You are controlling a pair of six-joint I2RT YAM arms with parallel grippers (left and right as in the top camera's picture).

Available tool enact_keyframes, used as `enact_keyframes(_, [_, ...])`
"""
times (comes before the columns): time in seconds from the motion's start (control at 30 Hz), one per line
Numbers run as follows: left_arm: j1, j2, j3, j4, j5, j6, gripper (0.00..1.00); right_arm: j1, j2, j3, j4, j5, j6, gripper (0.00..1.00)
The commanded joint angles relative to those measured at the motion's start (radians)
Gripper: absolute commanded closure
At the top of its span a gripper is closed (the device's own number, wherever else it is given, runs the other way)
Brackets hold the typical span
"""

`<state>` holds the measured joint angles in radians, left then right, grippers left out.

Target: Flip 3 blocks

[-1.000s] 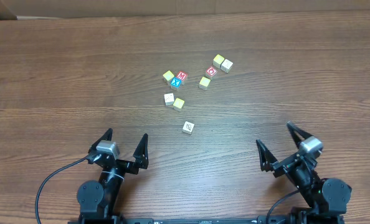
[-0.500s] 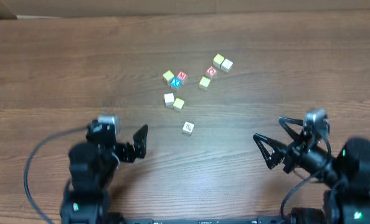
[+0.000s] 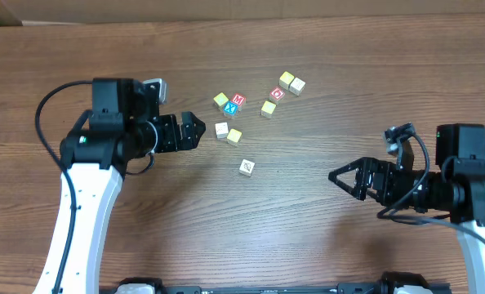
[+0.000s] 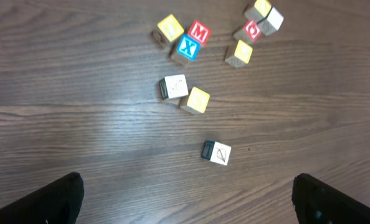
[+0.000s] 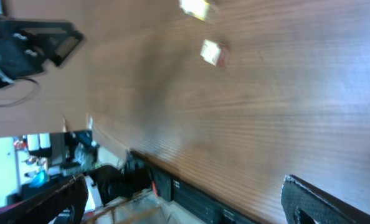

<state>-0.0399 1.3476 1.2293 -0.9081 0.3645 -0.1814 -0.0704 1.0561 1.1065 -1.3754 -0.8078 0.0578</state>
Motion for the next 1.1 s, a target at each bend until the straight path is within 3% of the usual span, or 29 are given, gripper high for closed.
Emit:
enact_keyframes(0.0, [-0.015,0.026,0.037,-0.010,0.021,-0.010,0.00,0.005,0.007,0.026,-0.050,0.070,-0.015,0.00])
enact_keyframes(0.57, [-0.016,0.025,0.037,-0.021,0.021,-0.009,0.00,0.005,-0.016,0.027,-0.248,0.113,-0.060,0.00])
enact_keyframes(1.07, [-0.016,0.025,0.037,-0.030,0.020,-0.009,0.00,0.005,-0.016,0.027,-0.307,0.119,-0.060,0.00])
